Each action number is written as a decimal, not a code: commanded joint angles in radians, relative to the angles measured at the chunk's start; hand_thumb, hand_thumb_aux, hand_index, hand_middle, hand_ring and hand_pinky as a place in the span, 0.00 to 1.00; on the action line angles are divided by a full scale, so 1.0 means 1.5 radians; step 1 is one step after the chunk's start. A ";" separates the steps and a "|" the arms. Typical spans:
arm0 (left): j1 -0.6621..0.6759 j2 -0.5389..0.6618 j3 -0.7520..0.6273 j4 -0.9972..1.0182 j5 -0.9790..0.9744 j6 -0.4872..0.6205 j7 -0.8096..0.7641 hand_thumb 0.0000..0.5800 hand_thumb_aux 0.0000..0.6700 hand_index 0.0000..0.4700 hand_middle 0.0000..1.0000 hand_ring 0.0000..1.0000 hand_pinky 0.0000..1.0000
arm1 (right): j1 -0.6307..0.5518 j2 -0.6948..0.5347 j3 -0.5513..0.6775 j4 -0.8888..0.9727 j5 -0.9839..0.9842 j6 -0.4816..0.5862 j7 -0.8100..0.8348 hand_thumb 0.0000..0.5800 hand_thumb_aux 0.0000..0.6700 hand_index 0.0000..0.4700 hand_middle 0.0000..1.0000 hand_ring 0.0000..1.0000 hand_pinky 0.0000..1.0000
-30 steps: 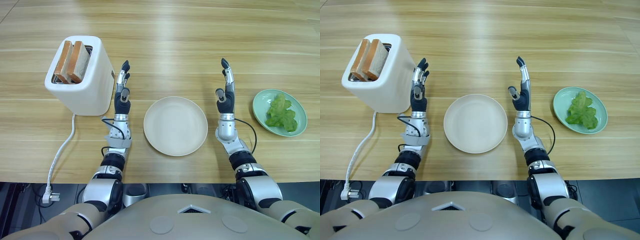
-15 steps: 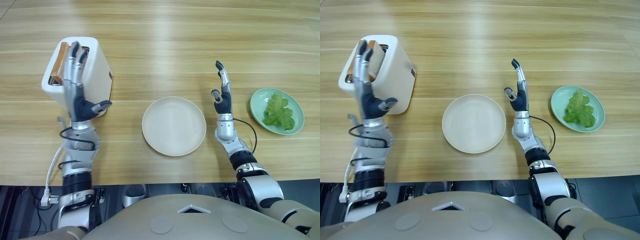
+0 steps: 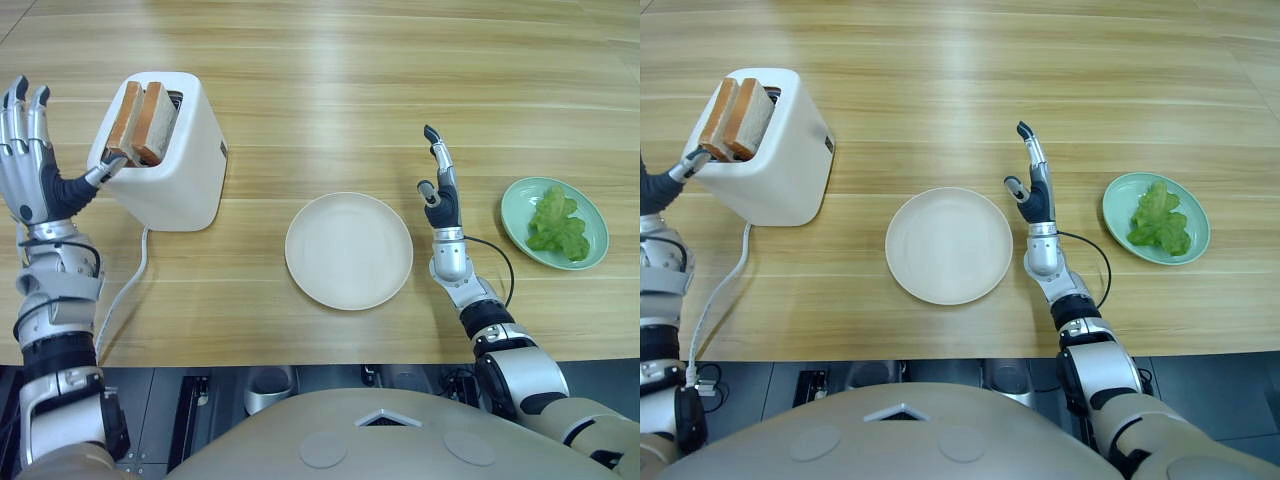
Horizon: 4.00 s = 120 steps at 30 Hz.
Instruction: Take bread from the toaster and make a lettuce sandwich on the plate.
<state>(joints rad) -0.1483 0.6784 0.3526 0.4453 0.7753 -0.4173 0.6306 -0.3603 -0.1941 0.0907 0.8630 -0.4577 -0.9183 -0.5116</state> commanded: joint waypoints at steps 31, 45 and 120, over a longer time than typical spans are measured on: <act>-0.116 0.043 -0.247 0.172 -0.043 0.056 0.016 1.00 1.00 0.98 0.00 0.00 0.00 | 0.004 0.001 -0.005 0.003 0.024 0.002 -0.001 0.00 0.00 0.00 0.00 0.00 0.00; -0.103 0.026 -0.107 0.086 -0.199 0.013 0.093 1.00 1.00 0.98 1.00 1.00 1.00 | 0.007 0.005 -0.004 -0.004 0.031 0.005 -0.002 0.00 0.00 0.00 0.00 0.00 0.00; -0.073 0.018 -0.221 0.081 -0.075 0.195 -0.021 0.00 0.00 0.00 0.00 0.00 0.00 | 0.033 -0.003 -0.010 -0.016 0.034 0.000 -0.001 0.00 0.00 0.00 0.00 0.00 0.00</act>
<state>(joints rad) -0.2525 0.7046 0.0429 0.5686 0.6605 -0.1402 0.6215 -0.3165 -0.1946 0.0796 0.8437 -0.4163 -0.9199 -0.5177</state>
